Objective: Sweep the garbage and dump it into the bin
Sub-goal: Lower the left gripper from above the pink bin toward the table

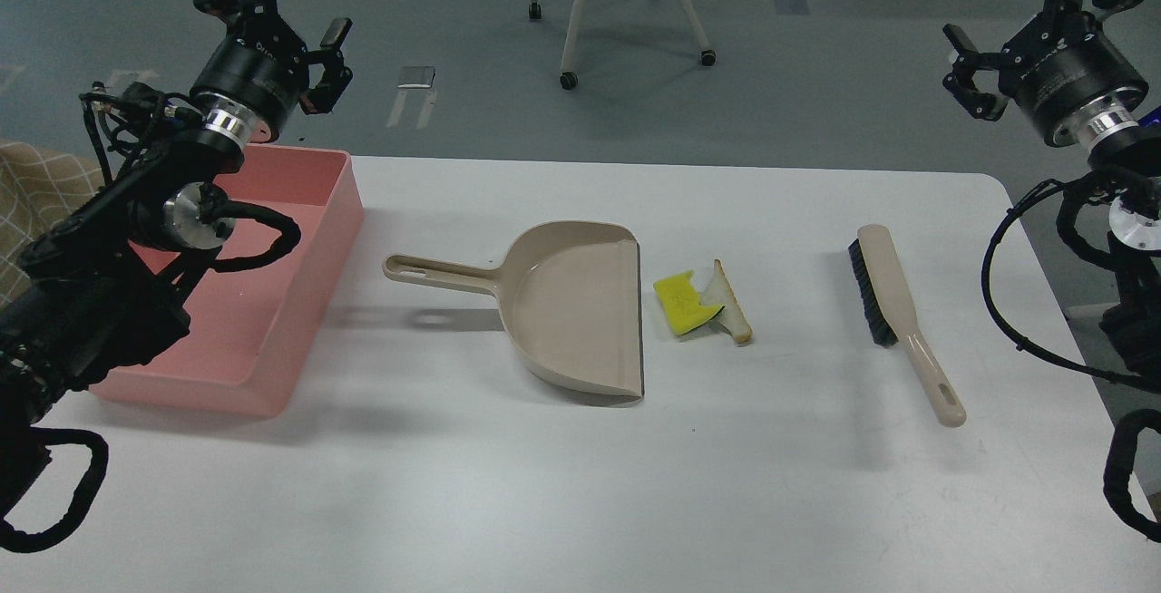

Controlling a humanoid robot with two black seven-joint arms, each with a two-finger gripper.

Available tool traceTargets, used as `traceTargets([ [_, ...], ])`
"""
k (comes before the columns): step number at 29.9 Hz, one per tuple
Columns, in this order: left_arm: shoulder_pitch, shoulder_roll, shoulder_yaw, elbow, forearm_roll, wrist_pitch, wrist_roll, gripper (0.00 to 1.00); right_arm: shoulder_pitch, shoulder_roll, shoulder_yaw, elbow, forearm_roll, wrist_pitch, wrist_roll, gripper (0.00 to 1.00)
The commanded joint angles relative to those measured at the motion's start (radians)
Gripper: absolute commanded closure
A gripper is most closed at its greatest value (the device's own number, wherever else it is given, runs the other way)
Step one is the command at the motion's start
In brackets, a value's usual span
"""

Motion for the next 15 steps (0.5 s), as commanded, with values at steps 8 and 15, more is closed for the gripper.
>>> traceTargets([
  [8, 0.007, -0.026, -0.014, -0.017, -0.001, 0.018, -0.01, 0.02, -0.006, 0.047, 0.091, 0.005, 0.003, 0.0, 0.012, 0.0],
  [15, 0.084, 0.005, -0.018, -0.182, -0.011, 0.069, -0.033, 0.02, -0.144, 0.028, 0.099, 0.172, 0.003, 0.0, 0.012, 0.0],
])
